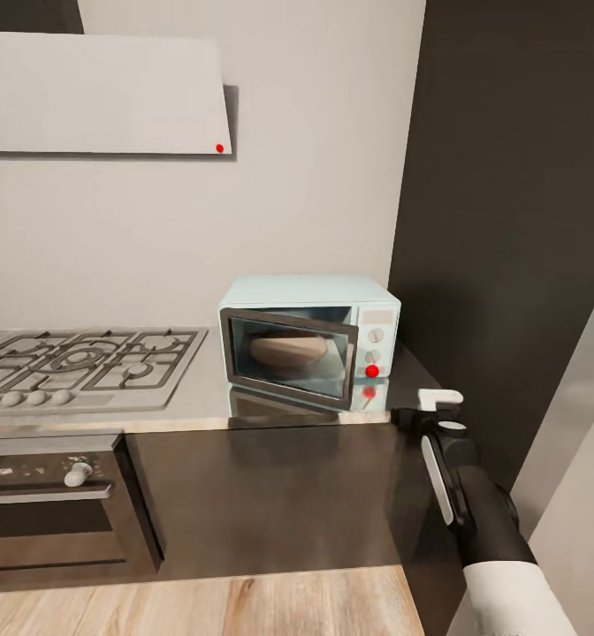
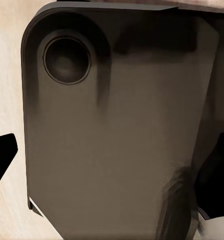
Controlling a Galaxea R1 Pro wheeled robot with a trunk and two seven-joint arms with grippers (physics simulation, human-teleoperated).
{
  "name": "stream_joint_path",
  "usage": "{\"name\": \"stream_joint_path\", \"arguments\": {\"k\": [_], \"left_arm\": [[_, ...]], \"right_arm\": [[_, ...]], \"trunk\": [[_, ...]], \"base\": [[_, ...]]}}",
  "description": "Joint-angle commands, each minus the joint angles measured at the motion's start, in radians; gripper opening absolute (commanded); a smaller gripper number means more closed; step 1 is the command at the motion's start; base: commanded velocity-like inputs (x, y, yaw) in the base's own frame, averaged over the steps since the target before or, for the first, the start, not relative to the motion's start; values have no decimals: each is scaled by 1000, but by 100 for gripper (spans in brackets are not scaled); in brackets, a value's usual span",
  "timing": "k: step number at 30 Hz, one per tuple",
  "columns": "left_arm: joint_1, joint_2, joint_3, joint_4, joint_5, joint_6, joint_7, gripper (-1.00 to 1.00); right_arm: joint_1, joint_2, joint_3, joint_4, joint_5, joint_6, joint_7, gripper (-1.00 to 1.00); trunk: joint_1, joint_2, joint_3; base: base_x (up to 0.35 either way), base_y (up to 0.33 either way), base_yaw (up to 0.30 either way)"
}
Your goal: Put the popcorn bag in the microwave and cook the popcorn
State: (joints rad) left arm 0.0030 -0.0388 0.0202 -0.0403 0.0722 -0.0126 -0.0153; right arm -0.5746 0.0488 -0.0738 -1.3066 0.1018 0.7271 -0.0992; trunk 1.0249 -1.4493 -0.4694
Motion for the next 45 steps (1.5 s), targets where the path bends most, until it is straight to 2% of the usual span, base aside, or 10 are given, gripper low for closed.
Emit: {"name": "stream_joint_path", "arguments": {"k": [1,6,16,18,20,26,31,38,42,45], "left_arm": [[0,0,1,-1,8,-1,-3,100],[0,0,0,-1,8,0,-6,100],[0,0,0,-1,7,0,-6,100],[0,0,0,-1,7,0,-6,100],[0,0,1,-1,7,0,-6,100],[0,0,1,-1,8,0,-6,100],[0,0,1,-1,8,0,-6,100],[0,1,1,-1,8,-1,-6,100],[0,1,1,-1,7,-1,-6,100],[0,1,1,-1,7,-1,-6,100]], "right_arm": [[-1,3,-2,-22,9,2,8,100],[-1,9,-4,-56,8,-44,59,100],[-1,17,-2,-55,7,-49,70,100],[-1,17,10,-54,8,-49,82,100],[-1,16,45,-54,8,-48,132,100],[-1,5,58,-56,17,-34,277,100],[-1,2,58,-56,18,-32,310,100],[-1,-1,59,-59,21,-28,419,100],[-1,2,63,-60,18,-14,437,100],[-1,3,103,-60,17,-10,460,100]], "trunk": [[0,0,-1],[0,0,-1],[0,0,-1],[0,0,-1],[0,0,-1],[0,0,-1],[0,0,-1],[0,0,-1],[0,0,-1],[0,0,-1]], "base": [[60,0,0],[253,0,0],[285,0,0],[225,0,0],[63,0,0],[9,0,0],[0,0,0],[0,0,0],[0,0,0],[0,0,0]]}}
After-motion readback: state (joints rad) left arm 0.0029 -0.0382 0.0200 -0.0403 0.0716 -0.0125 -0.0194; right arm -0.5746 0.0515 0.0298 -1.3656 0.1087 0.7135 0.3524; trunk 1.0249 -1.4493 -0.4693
